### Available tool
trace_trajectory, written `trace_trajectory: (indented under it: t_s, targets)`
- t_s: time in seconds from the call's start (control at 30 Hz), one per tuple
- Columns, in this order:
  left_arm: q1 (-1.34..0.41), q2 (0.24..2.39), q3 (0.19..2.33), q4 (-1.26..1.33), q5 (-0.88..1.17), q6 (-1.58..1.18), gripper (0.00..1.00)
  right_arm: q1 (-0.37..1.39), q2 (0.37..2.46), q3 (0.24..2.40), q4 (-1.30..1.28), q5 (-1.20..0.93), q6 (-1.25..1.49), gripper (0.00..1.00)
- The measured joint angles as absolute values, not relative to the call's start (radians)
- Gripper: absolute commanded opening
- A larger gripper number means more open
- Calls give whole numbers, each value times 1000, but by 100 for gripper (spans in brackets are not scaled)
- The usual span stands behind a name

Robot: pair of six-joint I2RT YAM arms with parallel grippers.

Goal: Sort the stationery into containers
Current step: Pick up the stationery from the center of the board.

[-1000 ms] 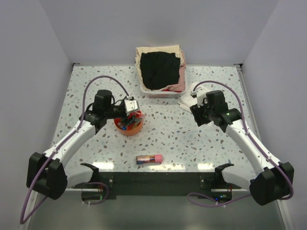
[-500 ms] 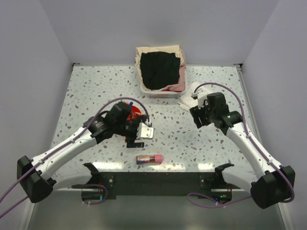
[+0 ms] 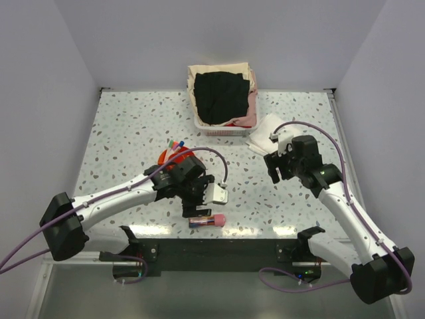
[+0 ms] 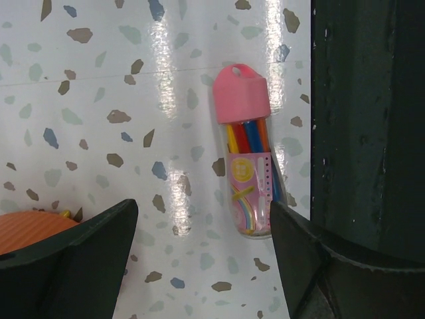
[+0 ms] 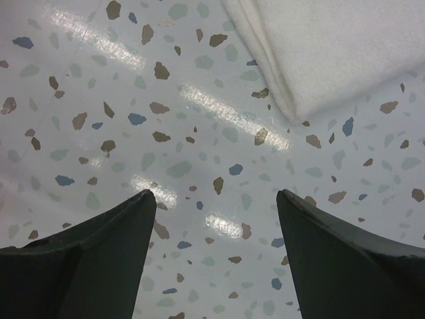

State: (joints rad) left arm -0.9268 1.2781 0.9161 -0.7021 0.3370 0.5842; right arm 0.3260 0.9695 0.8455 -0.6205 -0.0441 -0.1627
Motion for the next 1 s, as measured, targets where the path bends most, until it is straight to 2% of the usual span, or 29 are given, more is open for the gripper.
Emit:
trace_trajectory:
  t_s: [0.33, 1.0]
  targets:
    - [-955, 1345, 888, -632, 382, 487, 82, 326, 920, 819, -605, -40, -139, 79]
    - [-1049, 1540, 867, -516, 353, 305, 59, 324, 856, 785, -567, -35, -120, 80]
